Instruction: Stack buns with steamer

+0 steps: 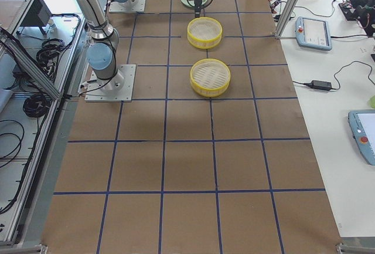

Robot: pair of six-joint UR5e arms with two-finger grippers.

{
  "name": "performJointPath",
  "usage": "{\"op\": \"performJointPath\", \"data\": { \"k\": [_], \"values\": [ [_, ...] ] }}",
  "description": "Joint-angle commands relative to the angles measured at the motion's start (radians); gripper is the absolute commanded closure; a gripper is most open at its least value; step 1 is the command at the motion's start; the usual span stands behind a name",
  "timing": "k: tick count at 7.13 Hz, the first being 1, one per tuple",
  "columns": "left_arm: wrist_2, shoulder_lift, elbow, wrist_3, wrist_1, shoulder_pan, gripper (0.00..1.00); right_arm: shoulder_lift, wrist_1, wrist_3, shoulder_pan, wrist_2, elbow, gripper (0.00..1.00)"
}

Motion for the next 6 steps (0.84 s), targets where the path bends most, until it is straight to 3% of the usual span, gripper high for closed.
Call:
{"op": "performJointPath", "data": {
  "k": [1,6],
  "values": [
    [0.000,0.000,0.000,0.001,0.000,0.001,0.00,0.000,0.006,-0.001,-0.003,-0.002,0.000,0.00],
    [0.011,-0.003,-0.014,0.044,-0.009,0.021,0.00,-0.003,0.006,-0.014,-0.005,-0.019,0.005,0.00]
  ]
}}
